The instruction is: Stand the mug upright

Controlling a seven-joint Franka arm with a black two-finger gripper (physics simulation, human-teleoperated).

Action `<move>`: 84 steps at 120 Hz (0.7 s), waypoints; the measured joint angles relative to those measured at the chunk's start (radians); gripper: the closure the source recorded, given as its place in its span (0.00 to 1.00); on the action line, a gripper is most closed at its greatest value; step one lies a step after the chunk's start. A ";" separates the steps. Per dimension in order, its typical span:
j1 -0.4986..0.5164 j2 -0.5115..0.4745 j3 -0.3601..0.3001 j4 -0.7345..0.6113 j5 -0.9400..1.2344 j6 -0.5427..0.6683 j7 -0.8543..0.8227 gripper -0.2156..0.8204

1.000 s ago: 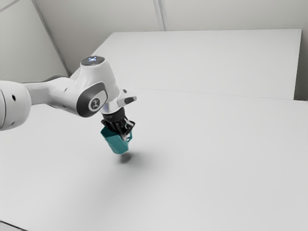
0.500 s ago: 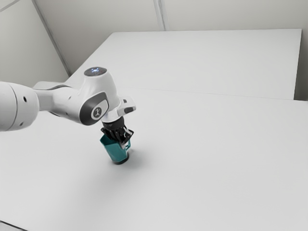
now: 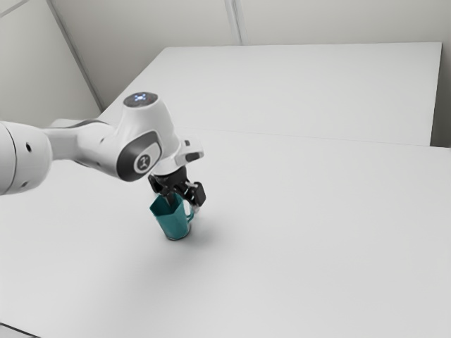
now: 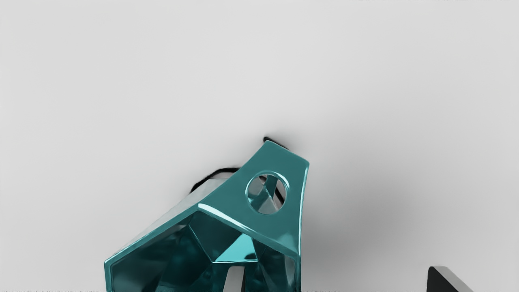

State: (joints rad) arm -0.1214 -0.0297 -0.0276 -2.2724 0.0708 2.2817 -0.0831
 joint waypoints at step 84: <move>0.022 -0.093 -0.002 0.321 0.000 -0.279 0.015 0.21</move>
State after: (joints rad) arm -0.0998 -0.1227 -0.0291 -1.9513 0.0707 2.0032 -0.0686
